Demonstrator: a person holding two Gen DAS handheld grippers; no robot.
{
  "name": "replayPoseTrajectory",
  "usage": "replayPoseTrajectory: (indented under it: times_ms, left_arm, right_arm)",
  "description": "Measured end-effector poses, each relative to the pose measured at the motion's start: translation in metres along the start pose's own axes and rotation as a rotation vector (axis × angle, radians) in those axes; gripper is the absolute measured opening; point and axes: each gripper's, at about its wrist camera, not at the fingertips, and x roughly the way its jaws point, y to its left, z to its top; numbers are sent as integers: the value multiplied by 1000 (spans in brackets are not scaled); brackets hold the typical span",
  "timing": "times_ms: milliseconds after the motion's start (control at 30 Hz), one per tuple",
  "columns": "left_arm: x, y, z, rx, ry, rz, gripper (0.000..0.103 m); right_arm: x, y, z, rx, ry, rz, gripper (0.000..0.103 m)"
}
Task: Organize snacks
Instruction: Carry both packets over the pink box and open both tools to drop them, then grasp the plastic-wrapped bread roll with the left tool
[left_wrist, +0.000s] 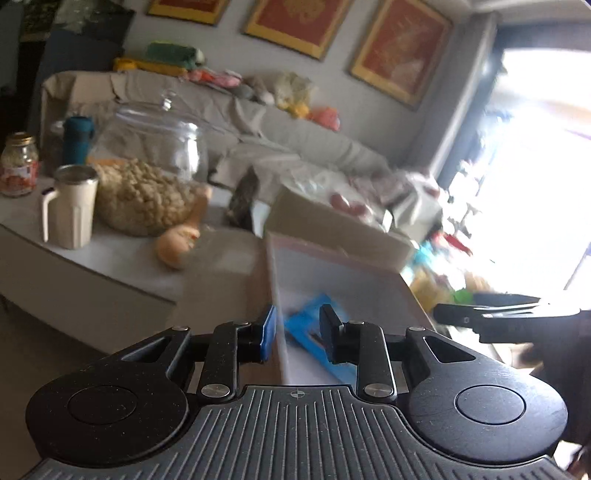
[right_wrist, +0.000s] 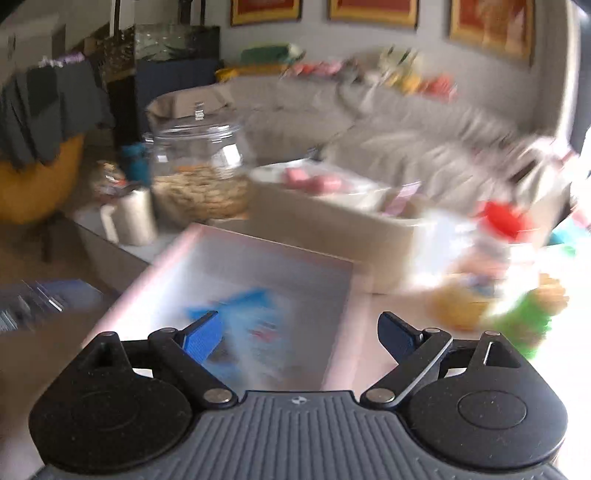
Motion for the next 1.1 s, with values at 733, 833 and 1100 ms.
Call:
replayPoseTrajectory:
  times_ms: [733, 833, 1100]
  left_arm:
    - [58, -152, -79, 205, 357, -116, 30]
    - [59, -164, -82, 236, 360, -115, 30]
    - [66, -207, -100, 456, 304, -59, 31]
  right_arm:
    - [-63, -20, -158, 101, 139, 313, 61]
    - [-78, -11, -167, 34, 116, 283, 63]
    - [-105, -37, -195, 101, 91, -55, 82]
